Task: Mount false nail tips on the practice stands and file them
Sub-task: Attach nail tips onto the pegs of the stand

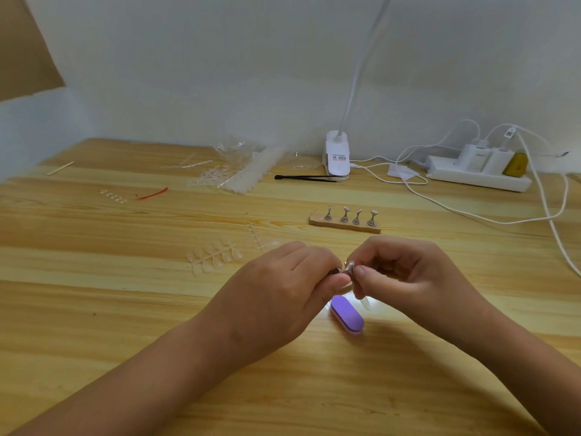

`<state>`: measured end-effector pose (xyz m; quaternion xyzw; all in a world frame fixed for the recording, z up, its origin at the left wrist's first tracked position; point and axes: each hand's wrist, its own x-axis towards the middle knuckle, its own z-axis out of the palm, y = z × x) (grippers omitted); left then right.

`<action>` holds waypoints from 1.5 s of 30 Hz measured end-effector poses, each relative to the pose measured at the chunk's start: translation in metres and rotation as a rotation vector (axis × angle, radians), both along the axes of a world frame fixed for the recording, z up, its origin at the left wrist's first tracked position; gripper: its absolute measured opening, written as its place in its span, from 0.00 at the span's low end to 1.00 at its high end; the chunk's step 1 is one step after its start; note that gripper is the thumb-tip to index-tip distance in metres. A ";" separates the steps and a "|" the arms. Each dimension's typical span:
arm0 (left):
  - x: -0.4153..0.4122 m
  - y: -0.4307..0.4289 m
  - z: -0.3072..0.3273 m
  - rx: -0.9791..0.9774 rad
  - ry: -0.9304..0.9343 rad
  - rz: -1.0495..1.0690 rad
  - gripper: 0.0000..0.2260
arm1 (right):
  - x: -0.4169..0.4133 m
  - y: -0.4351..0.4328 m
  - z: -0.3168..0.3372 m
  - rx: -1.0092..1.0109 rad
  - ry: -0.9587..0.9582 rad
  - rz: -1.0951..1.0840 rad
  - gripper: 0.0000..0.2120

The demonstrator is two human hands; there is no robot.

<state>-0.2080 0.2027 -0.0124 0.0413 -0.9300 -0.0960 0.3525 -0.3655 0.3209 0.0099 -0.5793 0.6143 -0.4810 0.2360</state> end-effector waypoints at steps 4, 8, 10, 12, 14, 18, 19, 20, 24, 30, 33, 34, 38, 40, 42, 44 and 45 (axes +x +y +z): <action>0.001 0.000 0.000 0.016 0.007 -0.002 0.18 | -0.002 0.000 -0.001 0.013 -0.038 0.019 0.11; 0.001 0.000 0.001 0.002 0.001 0.000 0.17 | -0.003 0.000 -0.002 0.016 -0.049 0.033 0.09; 0.001 0.001 0.001 -0.004 -0.001 0.006 0.16 | -0.003 0.000 -0.002 0.014 -0.057 0.032 0.08; 0.001 0.001 0.001 -0.003 -0.002 0.004 0.16 | -0.003 0.000 -0.002 0.017 -0.060 0.028 0.08; 0.001 0.001 0.002 -0.001 -0.001 0.004 0.16 | -0.004 -0.001 -0.002 0.015 -0.054 0.026 0.11; 0.001 0.000 0.002 0.008 -0.008 0.009 0.16 | -0.004 -0.001 -0.003 0.010 -0.057 0.027 0.11; 0.001 -0.001 0.002 0.010 -0.010 0.013 0.16 | -0.004 -0.001 -0.004 0.006 -0.073 0.029 0.09; 0.002 -0.001 0.002 0.013 -0.012 0.019 0.16 | -0.003 -0.001 -0.004 0.003 -0.087 0.033 0.08; 0.002 -0.002 0.002 0.045 -0.025 0.029 0.16 | -0.004 -0.001 -0.003 -0.005 -0.113 0.045 0.06; 0.002 -0.003 0.001 0.094 -0.049 0.028 0.15 | -0.006 -0.001 -0.001 -0.063 -0.191 0.051 0.08; 0.002 -0.004 0.001 0.136 -0.032 -0.002 0.13 | -0.006 -0.001 -0.001 -0.060 -0.191 0.075 0.08; 0.002 -0.005 0.001 0.159 -0.021 -0.018 0.13 | -0.007 -0.001 -0.002 -0.058 -0.188 0.079 0.08; 0.000 -0.003 0.002 0.310 0.032 -0.074 0.09 | -0.011 -0.003 -0.003 -0.058 -0.191 0.027 0.08; -0.001 -0.001 0.002 0.528 0.049 -0.093 0.06 | -0.019 -0.004 -0.002 -0.082 -0.093 -0.072 0.12; -0.001 -0.001 0.003 0.830 0.036 -0.109 0.05 | -0.034 -0.003 -0.001 -0.100 0.106 -0.232 0.17; -0.003 -0.005 0.002 1.036 0.037 -0.104 0.06 | -0.054 0.000 -0.001 -0.099 0.243 -0.378 0.19; -0.003 -0.007 0.002 1.111 0.051 -0.096 0.06 | -0.066 0.002 -0.002 -0.085 0.289 -0.451 0.18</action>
